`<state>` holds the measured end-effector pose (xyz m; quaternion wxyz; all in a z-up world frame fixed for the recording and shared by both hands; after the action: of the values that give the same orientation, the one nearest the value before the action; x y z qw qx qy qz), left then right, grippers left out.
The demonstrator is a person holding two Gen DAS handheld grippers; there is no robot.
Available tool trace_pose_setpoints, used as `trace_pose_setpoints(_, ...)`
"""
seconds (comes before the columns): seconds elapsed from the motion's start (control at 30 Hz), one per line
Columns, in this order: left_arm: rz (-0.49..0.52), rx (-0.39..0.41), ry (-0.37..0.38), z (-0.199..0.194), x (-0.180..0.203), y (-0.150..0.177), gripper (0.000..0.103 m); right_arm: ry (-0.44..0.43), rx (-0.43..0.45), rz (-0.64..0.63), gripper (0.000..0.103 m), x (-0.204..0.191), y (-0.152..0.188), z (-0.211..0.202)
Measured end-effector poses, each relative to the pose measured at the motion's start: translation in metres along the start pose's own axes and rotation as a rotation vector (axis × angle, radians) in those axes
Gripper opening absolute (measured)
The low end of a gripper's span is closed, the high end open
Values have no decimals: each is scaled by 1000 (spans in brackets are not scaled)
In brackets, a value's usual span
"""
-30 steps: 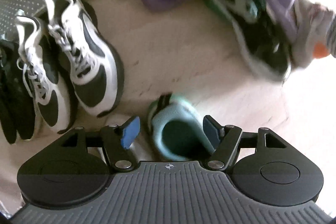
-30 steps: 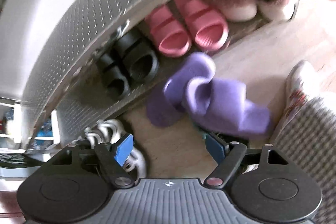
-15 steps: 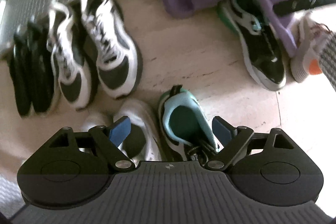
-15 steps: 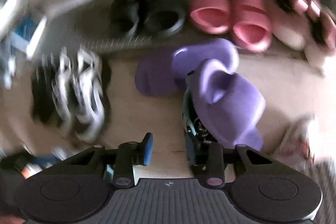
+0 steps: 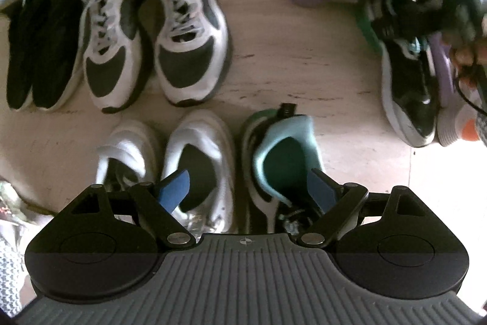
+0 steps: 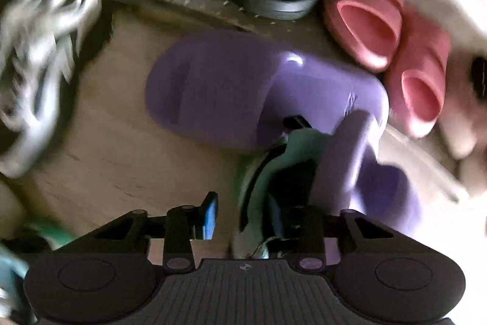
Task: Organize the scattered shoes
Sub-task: 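Set the teal sneaker beside the grey-white pair with left gripper while right gripper grasps the second teal sneaker, then carry the second teal sneaker with the right gripper beside the first, open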
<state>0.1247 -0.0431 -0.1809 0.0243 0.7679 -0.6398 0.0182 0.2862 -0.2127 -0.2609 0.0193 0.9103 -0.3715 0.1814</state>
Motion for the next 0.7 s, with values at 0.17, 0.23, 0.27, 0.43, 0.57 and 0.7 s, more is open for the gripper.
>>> trace_pose_setpoints(0.17, -10, 14, 5, -6, -13, -1, 89, 135, -96, -257, 48, -34, 12, 19)
trace_pose_setpoints(0.23, -22, 19, 16, -6, -17, 2, 89, 148, -78, -272, 44, -44, 13, 12)
trace_pose_setpoints(0.27, -24, 17, 18, -5, -18, 2, 89, 158, -58, -277, 43, -46, 14, 8)
trace_pose_setpoints(0.43, -21, 5, 30, -1, -18, 7, 89, 209, 25, -267, 44, -51, 14, -10)
trace_pose_setpoints(0.57, -21, 10, 40, 0, -17, 6, 89, 194, 43, -249, 52, -47, 11, -14)
trace_pose_setpoints(0.7, -21, 10, 47, 1, -19, 7, 89, 160, 34, -228, 52, -36, 8, -1)
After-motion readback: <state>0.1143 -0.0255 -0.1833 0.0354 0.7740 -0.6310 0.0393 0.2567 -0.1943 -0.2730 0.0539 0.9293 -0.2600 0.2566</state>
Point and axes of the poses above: each gripper's, at about its wrist camera, not at the fingertips, and z roughly the way its jaws point, x to its right, y to its underside, the point moved 1 cm from there along z, roughly the way its jaws point, and after that the axes turned 11 degrees about -z, right-handed, at the moved point
